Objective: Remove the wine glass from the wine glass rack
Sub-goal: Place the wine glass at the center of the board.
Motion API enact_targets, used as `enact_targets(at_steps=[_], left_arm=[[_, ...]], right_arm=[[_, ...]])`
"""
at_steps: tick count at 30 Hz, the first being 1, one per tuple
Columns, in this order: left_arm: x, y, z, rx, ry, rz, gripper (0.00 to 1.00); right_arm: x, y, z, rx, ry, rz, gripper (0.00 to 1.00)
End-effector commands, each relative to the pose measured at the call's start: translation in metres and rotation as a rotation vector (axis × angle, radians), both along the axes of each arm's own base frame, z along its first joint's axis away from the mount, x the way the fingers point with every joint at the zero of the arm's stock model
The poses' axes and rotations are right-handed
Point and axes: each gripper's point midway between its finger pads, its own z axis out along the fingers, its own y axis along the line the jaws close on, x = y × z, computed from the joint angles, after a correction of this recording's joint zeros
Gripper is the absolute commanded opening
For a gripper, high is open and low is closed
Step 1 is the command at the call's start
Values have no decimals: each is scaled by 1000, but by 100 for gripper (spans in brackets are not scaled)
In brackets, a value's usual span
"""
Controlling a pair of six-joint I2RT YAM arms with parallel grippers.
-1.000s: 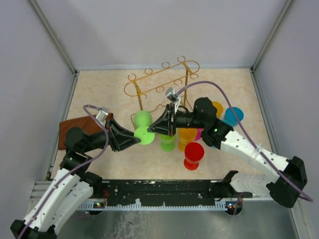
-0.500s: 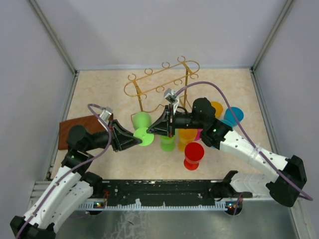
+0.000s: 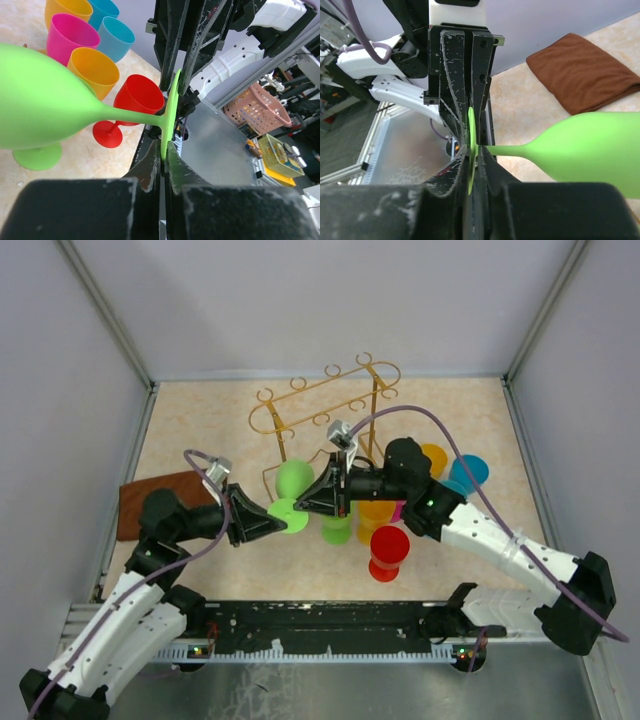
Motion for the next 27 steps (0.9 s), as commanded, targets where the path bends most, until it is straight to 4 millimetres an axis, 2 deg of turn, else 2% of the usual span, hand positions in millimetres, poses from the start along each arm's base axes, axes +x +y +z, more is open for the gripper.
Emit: enact_targets(at_steps=[1,2,3,6,10,13,14,18,22,27], left_arm=[[-13,3,3,8,-120,-38,0],[-14,4,3,9,-143,-39,0],[-17,5,3,11,-173,-42,0],[-27,8,4,6,-245,-68,0],[-38,13,4,2,-327,-93,0],[-49,15,3,0,-384,-136,0],[-51,15,4,-1,-402,-145,0],[-62,17,3,3,-444,-201,0],[-70,18,3,1,-459,-245,0],[-77,20,13,-18,-519,-276,0]], right_arm=[[-1,-8,40,84,-132,-41,20],[0,-10,41,82,-145,-60,25],[3,-12,41,73,-152,-83,35],[15,-24,43,57,-179,-189,49],[35,-39,43,36,-173,-340,61],[49,-50,40,24,-68,-386,68],[56,-56,39,32,-23,-400,70],[62,-68,43,124,78,-341,72],[47,-60,43,150,73,-222,74],[36,-49,45,168,120,-88,75]])
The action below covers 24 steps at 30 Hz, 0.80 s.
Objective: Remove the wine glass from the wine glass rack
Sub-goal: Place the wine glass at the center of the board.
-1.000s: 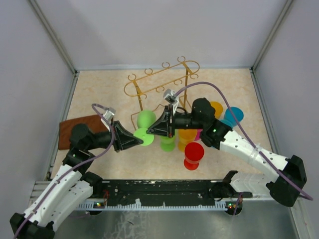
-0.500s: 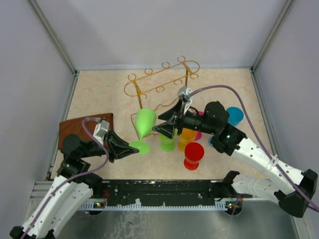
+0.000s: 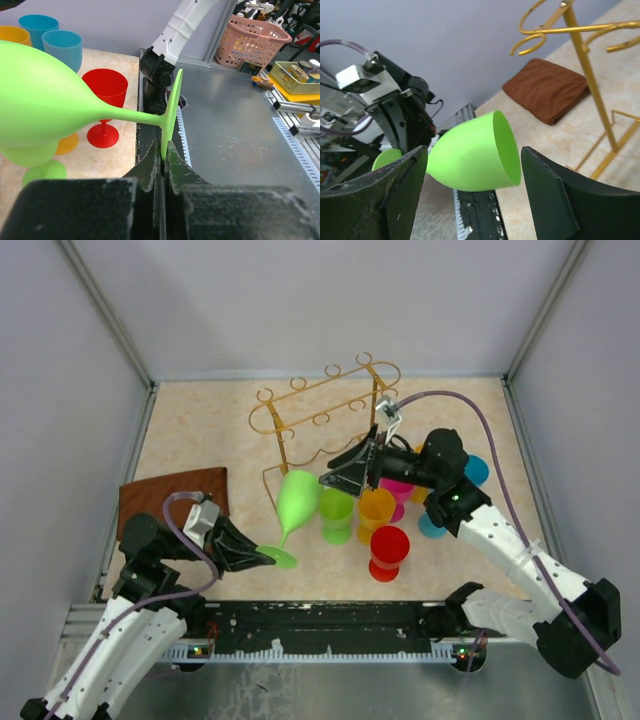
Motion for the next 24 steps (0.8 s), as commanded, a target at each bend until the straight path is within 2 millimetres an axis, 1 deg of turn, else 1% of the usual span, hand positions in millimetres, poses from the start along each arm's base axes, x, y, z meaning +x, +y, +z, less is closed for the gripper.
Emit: enact_targets(at_steps=[1,9,17,20,22,24], left_arm=[[-12,2,12,-22,-103,-59,0],[-17,3,9,-13,-86,-86,0],[-23,6,13,-24,-119,-98,0],[-24,6,14,-24,-121,-103,0],[-25,6,14,-25,-124,-102,0],[-25,7,14,-26,-129,-99,0]], right_arm=[[-24,10,27,99,-23,185,75],[-38,17,21,111,32,331,74],[-47,25,11,76,21,362,74],[-48,27,7,56,13,355,73],[-46,28,5,45,22,346,72],[-48,28,3,42,32,357,68]])
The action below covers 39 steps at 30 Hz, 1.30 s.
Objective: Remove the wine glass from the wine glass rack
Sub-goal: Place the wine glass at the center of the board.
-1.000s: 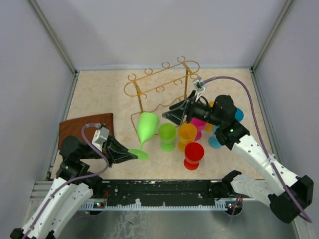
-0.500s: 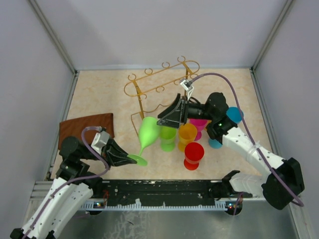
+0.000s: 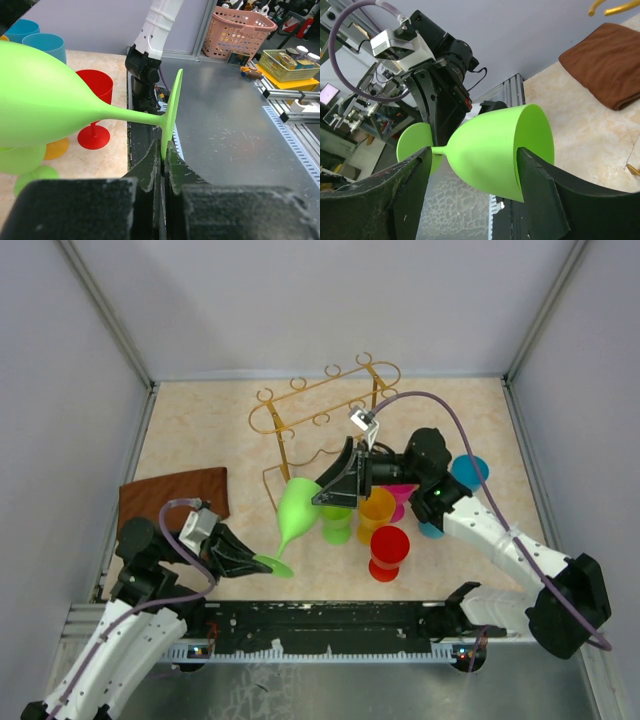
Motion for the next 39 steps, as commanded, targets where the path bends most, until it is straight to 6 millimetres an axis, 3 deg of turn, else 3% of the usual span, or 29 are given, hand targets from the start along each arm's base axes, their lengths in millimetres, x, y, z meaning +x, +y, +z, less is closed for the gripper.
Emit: enact_targets(at_steps=[1,7,13,18,21,32,36,39], left_arm=[[-9,3,13,-32,-88,-20,0],[-12,5,14,-37,-143,-20,0],[-9,5,12,-30,-154,-3,0],[-6,5,11,-26,-152,10,0],[-2,5,11,-28,-163,42,5],[3,6,11,-37,-192,92,15],[6,6,10,-34,-182,104,25],[11,6,13,-36,-181,144,44]], right_arm=[[-7,1,9,8,-44,32,65],[-29,1,7,10,-63,156,51],[-49,-4,20,76,-132,231,38],[-58,-7,24,106,-153,262,13],[-58,-8,24,107,-159,263,0],[-49,-6,24,100,-188,184,0],[-44,-4,24,87,-191,145,0],[-29,1,21,18,-205,37,0]])
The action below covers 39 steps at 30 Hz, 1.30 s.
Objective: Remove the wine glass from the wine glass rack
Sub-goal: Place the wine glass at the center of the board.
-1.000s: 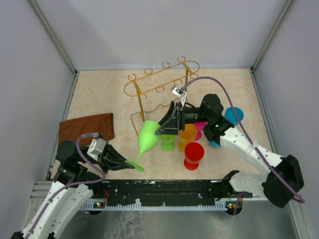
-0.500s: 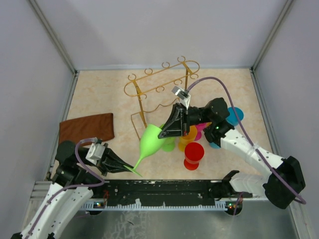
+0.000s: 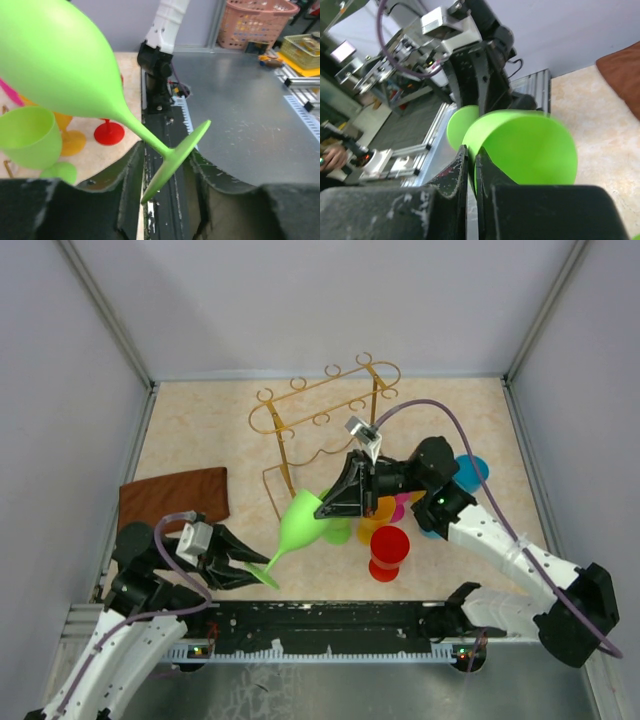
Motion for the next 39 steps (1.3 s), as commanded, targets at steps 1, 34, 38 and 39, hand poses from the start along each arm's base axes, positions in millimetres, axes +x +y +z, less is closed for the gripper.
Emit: enact_targets(at_steps=[1,34,38,39], left_arm=[[17,1,20,-49,-76,120,47],[105,36,25,-119,4,714,75],[119,49,24,-148,37,828,77],[122,52,23,-153,45,855,77]], right_arm=[[20,11,-1,-70,-85,-172,0],[11,0,-53,-451,-339,-409,0],[13,-1,-75,-564,-375,-409,0],[12,-1,-80,-582,-386,-402,0]])
